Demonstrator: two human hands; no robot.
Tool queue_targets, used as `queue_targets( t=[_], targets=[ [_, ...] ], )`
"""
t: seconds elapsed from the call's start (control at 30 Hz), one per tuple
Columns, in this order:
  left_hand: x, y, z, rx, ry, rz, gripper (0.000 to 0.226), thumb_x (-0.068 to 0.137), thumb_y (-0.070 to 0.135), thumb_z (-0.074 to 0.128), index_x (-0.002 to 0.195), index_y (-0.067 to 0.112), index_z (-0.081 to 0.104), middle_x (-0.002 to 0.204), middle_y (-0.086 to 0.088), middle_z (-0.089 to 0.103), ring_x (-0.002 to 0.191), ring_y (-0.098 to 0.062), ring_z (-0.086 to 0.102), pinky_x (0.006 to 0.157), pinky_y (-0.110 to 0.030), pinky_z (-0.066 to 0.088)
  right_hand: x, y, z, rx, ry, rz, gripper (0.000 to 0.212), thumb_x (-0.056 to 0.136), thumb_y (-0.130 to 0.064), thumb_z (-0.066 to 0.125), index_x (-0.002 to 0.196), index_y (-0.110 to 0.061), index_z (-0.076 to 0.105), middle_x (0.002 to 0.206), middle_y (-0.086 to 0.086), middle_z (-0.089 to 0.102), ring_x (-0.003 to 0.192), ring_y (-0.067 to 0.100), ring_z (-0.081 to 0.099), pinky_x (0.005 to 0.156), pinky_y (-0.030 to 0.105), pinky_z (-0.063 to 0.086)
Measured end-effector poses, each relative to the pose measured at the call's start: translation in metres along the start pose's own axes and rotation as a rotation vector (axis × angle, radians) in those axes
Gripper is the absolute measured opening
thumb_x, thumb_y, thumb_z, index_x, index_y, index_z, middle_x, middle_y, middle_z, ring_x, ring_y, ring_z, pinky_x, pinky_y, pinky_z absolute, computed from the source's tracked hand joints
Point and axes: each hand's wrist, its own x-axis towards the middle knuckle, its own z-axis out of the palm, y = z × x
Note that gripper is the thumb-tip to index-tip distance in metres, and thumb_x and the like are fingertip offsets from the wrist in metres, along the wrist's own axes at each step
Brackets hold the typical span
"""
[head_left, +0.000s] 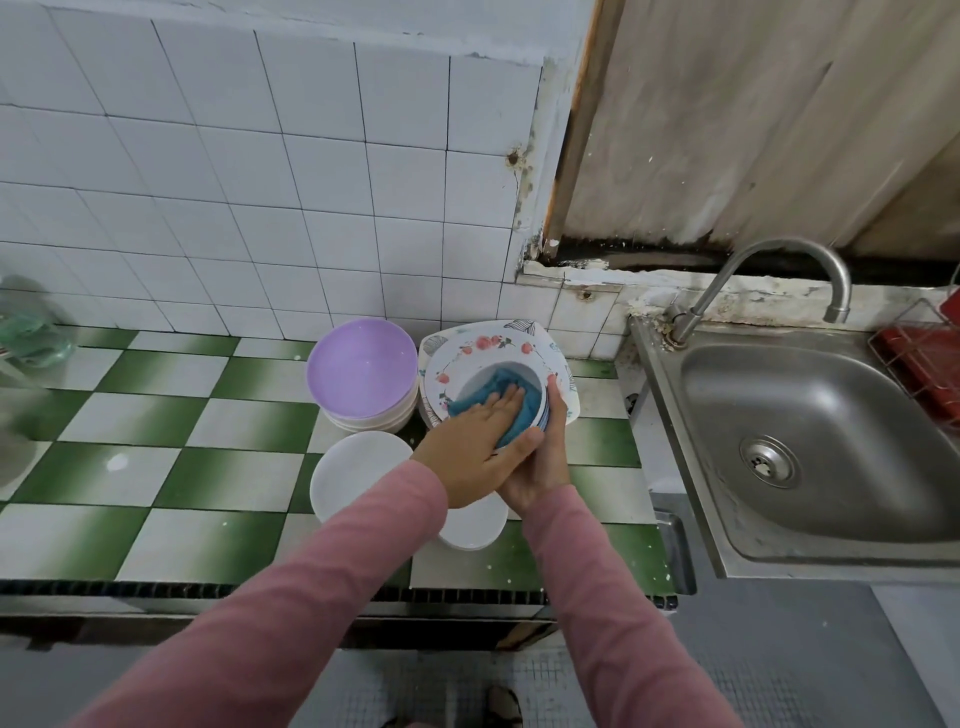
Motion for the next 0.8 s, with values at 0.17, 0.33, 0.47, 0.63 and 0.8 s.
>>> queue_targets(
  t=[0.17,0.33,0.47,0.63,0.8],
  targets=[
    [0.000,-0.010,-0.010,0.020,-0.047,0.075,0.077,0.081,0.065,0.063,0.148,0.034,0.040,0.142,0.010,0.054,0.126,-0.015,0.052,0.108,-0.032,0.041,-0.002,-0.003,-0.003,-0.019,0.049,-0.026,0.074,0.084,-0.072,0.051,0.127,-0.013,0.064,0.124,0.018,0.068,0.119,0.036,0.062,0.106,0.048,0.046],
    [0.004,-0.011,-0.026,-0.072,-0.170,0.188,0.025,0.086,0.036,0.072,0.109,0.031,0.063,0.093,0.012,0.066,0.087,-0.013,0.060,0.079,-0.028,0.044,-0.014,-0.009,-0.011,-0.076,0.022,-0.053,0.072,0.089,-0.068,0.042,0.121,-0.008,0.064,0.109,0.018,0.072,0.095,0.031,0.072,0.082,0.040,0.060],
    [0.009,-0.004,-0.036,-0.313,-0.281,0.172,0.020,0.088,0.030,0.072,0.107,0.031,0.065,0.098,0.011,0.068,0.090,-0.005,0.061,0.082,-0.020,0.048,-0.032,-0.018,-0.010,-0.069,-0.006,-0.062,0.075,0.084,-0.067,0.049,0.127,-0.008,0.062,0.119,0.019,0.069,0.103,0.033,0.070,0.085,0.042,0.060],
    [0.014,0.020,-0.018,-0.942,-0.252,0.015,0.025,0.086,0.019,0.069,0.111,0.022,0.065,0.106,0.001,0.071,0.098,-0.011,0.066,0.085,-0.024,0.055,-0.064,-0.041,-0.041,-0.051,0.066,-0.172,0.085,0.086,-0.070,0.047,0.143,-0.007,0.049,0.139,0.024,0.056,0.128,0.039,0.055,0.107,0.051,0.044],
    [0.026,0.075,0.019,-1.190,-0.229,-0.066,0.016,0.091,0.012,0.062,0.107,0.013,0.064,0.096,-0.001,0.072,0.090,-0.015,0.069,0.083,-0.030,0.058,-0.118,-0.071,-0.079,0.007,0.129,-0.378,0.087,0.069,-0.062,0.077,0.138,-0.013,0.055,0.132,0.018,0.062,0.122,0.037,0.058,0.106,0.051,0.041]
  ],
)
